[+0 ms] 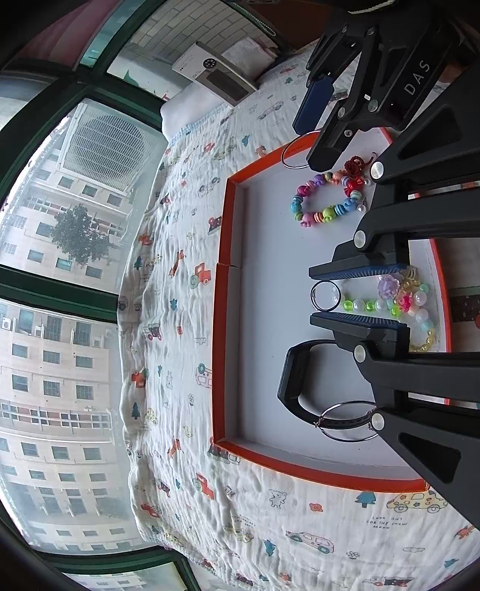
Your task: Organize jewelry
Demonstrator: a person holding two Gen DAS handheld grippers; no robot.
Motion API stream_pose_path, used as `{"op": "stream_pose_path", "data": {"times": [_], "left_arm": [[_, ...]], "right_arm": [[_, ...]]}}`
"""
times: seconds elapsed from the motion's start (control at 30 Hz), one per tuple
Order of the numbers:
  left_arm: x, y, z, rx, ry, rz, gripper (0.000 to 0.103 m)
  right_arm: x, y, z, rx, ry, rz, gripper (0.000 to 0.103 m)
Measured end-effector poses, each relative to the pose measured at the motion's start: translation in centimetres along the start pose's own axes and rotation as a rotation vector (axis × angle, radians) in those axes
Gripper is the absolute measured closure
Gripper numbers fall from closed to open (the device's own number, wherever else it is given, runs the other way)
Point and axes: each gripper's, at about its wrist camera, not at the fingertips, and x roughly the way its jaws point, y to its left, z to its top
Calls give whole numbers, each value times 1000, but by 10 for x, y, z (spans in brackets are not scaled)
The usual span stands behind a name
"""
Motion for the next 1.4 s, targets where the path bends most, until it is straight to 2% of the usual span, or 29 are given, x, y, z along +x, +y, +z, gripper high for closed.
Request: {"op": "stream_pose_path", "data": {"times": [0.47, 0.6, 0.8, 0.93, 1.17, 1.3, 1.4], "left_arm": [[3, 4, -6, -6, 20, 25, 80], [-4, 5, -7, -11, 8, 30, 68], [-23, 8, -7, -26, -7, 33, 64], [-43, 12, -10, -40, -37, 45, 47], [-80, 19, -22, -66, -62, 51, 42], [-104, 19, -32, -65, -81, 68, 34], [-124, 18, -41, -62, -95, 73, 33]], "right_arm": [[8, 4, -5, -8, 22, 25, 46], [5, 5, -6, -6, 17, 37, 44], [-6, 7, -8, -6, 3, 27, 39], [-17, 10, -11, -13, -16, 26, 34], [-40, 16, -19, -10, -34, 29, 32], [-57, 20, -24, 3, -54, 27, 32], [-69, 23, -29, 9, -64, 26, 31]]}}
